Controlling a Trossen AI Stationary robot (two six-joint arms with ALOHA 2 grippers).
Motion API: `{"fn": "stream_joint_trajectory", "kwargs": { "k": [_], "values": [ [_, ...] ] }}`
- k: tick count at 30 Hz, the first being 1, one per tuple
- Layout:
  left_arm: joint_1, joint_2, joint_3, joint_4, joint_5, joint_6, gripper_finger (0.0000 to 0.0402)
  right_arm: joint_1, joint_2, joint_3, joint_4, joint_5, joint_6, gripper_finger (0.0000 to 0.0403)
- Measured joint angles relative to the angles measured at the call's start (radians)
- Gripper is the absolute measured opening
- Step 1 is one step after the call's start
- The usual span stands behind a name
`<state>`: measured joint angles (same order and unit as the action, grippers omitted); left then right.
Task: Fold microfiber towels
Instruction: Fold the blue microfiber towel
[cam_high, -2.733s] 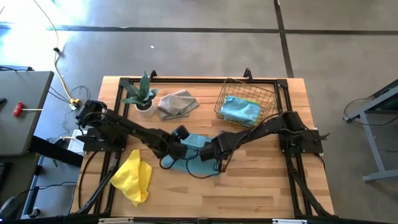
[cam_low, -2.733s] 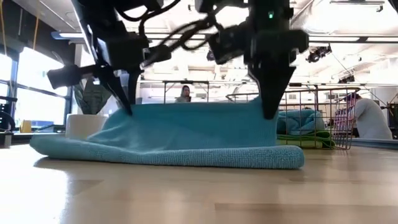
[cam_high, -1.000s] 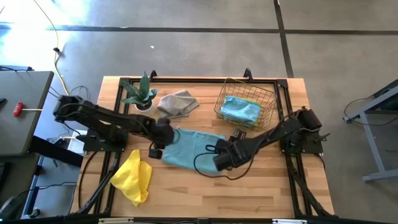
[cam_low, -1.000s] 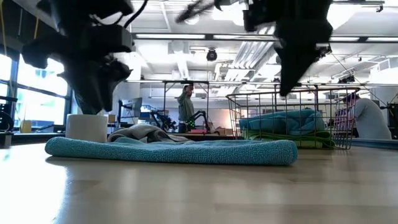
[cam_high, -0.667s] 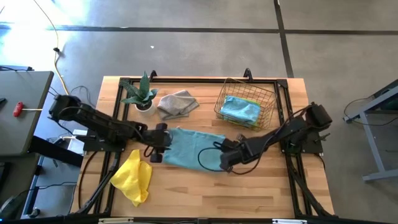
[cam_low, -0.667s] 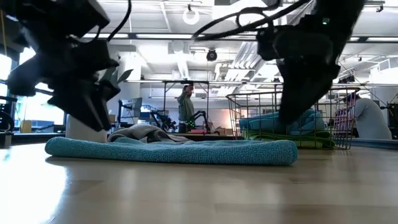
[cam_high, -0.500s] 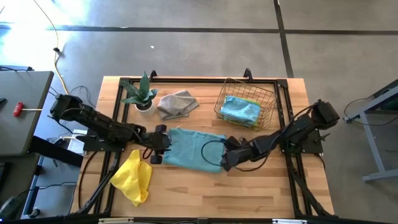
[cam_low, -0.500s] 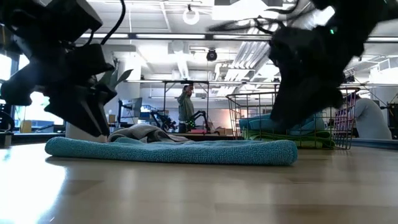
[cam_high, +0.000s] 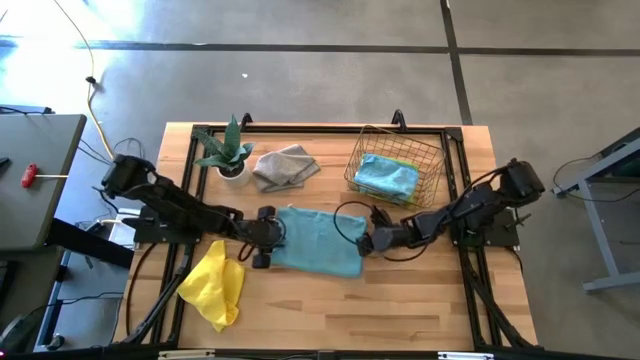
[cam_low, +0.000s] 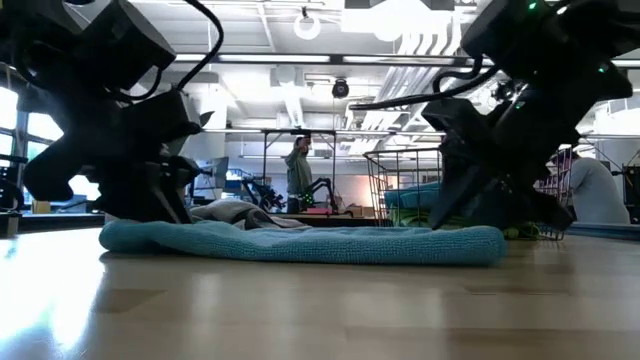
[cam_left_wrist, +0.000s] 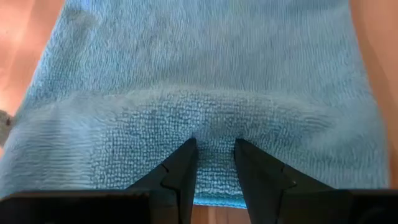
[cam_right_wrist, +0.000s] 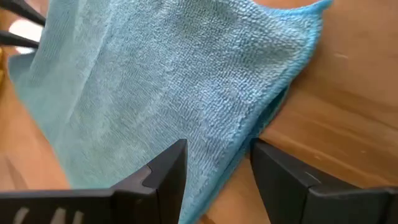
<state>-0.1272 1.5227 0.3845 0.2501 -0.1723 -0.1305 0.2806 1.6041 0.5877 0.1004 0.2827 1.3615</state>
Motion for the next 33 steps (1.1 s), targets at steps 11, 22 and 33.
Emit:
{"fn": "stream_joint_trajectory", "kwargs": {
  "k": [11,22,33],
  "values": [
    [-0.019,0.018,0.0,0.055,0.023,-0.074,0.0101,-0.012,0.022,0.001,0.027,-0.055,0.02,0.0169],
    [-0.058,0.021,-0.002,0.087,0.034,-0.132,0.0101,-0.014,0.027,0.0,0.07,-0.097,0.002,0.0091],
    [-0.071,0.018,0.059,0.046,0.05,-0.141,0.0101,-0.025,0.023,0.0,0.042,-0.216,-0.084,0.0006]
  ]
}}
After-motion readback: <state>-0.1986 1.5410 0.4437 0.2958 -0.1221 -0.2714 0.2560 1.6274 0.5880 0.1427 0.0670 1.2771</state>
